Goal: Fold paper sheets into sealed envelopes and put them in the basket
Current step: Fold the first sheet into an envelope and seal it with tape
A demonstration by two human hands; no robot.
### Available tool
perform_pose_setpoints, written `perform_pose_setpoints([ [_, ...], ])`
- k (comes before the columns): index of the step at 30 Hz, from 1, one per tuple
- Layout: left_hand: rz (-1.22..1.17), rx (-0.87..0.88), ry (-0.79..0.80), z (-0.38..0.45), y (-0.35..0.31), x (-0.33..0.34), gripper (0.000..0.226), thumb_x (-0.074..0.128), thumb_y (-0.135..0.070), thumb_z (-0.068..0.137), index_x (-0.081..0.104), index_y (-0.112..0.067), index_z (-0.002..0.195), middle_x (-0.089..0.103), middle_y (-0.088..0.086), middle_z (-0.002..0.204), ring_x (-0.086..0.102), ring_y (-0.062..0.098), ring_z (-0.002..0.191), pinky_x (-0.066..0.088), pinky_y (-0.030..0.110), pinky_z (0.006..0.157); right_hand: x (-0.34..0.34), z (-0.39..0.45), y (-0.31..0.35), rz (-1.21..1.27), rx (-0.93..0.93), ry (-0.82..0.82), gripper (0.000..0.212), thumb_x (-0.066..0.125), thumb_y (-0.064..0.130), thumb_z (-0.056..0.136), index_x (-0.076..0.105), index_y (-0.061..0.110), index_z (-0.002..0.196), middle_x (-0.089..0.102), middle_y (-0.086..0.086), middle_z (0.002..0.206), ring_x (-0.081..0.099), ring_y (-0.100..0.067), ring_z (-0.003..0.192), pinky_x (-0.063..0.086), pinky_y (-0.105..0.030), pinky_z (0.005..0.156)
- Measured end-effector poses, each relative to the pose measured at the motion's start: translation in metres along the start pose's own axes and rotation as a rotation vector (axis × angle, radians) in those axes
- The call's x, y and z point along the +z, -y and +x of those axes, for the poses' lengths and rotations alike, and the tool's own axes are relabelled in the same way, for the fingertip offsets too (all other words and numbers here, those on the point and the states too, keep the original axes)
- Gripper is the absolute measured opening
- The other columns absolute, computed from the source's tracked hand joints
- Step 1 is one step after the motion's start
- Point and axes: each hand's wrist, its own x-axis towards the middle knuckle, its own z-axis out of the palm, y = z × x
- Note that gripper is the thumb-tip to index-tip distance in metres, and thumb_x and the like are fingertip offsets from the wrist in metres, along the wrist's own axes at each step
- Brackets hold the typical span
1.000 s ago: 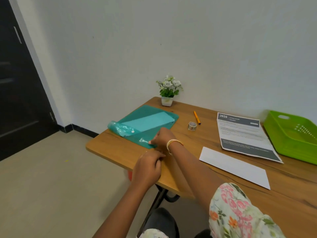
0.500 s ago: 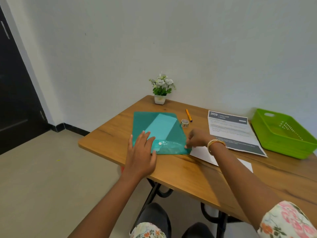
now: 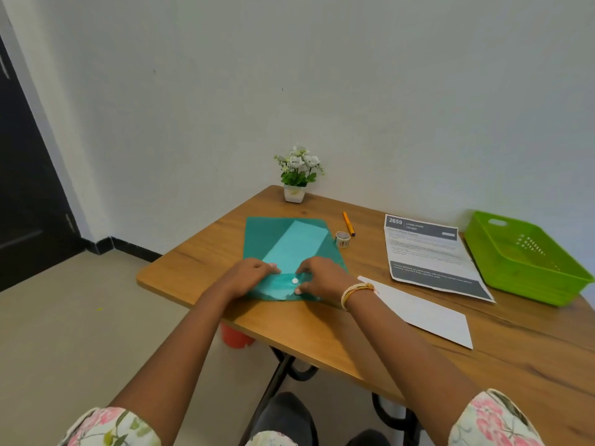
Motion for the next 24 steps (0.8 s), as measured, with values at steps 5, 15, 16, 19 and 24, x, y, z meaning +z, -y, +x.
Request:
perform_pose_setpoints([
  [5,-0.289,-0.024,0.097,-0.007,0.003,0.003,0.041,0.034,-0.032,0.101,0.061,-0.018,0.128,0.041,-0.001,0.148,0.036,0.011,0.133,0.023,0.018,0.097,0.004,-0.003,-0.005,0.041,-0.050,-0.118,0.025,0.076,0.022,0.079,0.063,0.015,0.100,0.064,-0.003,0.103,0.057,-0.018,0.094,0.045,-0.027,0.075],
  [15,-0.182,0.060,0.094,0.000,0.018,0.008,0.043,0.047,-0.047,0.096,0.057,-0.026,0.132,0.040,-0.007,0.149,0.034,0.008,0.136,0.023,0.027,0.110,0.023,-0.070,-0.017,0.030,-0.333,-0.438,0.011,0.066,0.014,0.081,0.057,0.020,0.084,0.059,0.004,0.092,0.050,-0.009,0.084,0.040,-0.016,0.068],
  [16,-0.216,0.078,0.091,-0.001,0.018,0.008,0.044,0.051,-0.045,0.094,0.057,-0.025,0.132,0.041,-0.007,0.149,0.035,0.006,0.135,0.023,0.024,0.108,0.025,-0.077,-0.020,0.000,-0.337,-0.402,0.011,0.064,0.016,0.081,0.056,0.022,0.085,0.060,0.006,0.095,0.052,-0.009,0.087,0.045,-0.018,0.070],
  [19,-0.200,0.113,0.110,-0.001,0.021,0.005,0.053,0.071,-0.035,0.084,0.055,-0.026,0.134,0.037,-0.009,0.150,0.035,0.006,0.135,0.026,0.023,0.107,0.033,-0.091,-0.023,-0.023,-0.294,-0.328,0.013,0.059,0.020,0.082,0.053,0.029,0.090,0.063,0.011,0.096,0.056,-0.007,0.087,0.052,-0.025,0.074],
  [24,0.085,0.128,0.079,-0.004,0.022,0.006,0.076,0.083,-0.037,0.069,0.050,-0.032,0.137,0.020,-0.014,0.157,0.025,0.013,0.141,0.022,0.038,0.117,0.035,-0.099,-0.029,0.067,-0.185,-0.294,0.014,0.054,0.035,0.079,0.052,0.030,0.091,0.064,0.009,0.095,0.057,-0.011,0.082,0.054,-0.030,0.070],
])
